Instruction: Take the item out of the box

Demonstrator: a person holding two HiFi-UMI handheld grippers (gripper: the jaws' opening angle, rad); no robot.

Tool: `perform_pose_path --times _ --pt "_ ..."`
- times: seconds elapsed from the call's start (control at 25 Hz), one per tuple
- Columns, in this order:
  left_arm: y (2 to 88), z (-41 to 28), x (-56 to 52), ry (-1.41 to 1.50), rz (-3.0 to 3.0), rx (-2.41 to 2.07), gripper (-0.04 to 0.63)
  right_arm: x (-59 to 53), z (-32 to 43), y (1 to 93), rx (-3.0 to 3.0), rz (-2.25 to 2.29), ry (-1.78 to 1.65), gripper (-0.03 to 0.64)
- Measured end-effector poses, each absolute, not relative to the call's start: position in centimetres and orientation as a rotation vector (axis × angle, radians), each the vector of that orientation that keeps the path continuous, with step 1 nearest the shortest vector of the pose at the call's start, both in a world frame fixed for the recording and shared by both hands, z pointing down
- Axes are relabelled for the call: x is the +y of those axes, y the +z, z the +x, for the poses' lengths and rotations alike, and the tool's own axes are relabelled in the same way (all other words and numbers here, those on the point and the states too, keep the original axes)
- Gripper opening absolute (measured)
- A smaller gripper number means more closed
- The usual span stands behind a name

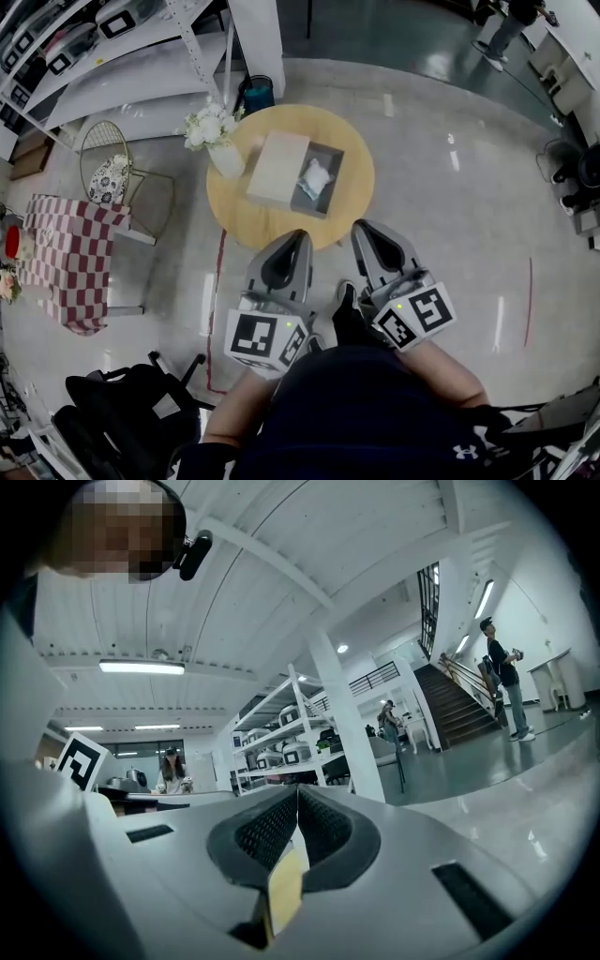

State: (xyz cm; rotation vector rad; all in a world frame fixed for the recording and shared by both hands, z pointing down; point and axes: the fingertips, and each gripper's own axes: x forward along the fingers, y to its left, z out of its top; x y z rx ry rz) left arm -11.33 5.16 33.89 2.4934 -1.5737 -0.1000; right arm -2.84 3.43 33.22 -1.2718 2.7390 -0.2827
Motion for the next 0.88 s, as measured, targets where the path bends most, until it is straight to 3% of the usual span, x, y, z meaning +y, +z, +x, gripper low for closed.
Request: perform_pose_path --times 0.88 --pt "39.9 -6.3 -11.5 0.207 2.328 -1.724 0.029 -13.6 4.8 36.0 2.757 -1.215 -0.502 0.012"
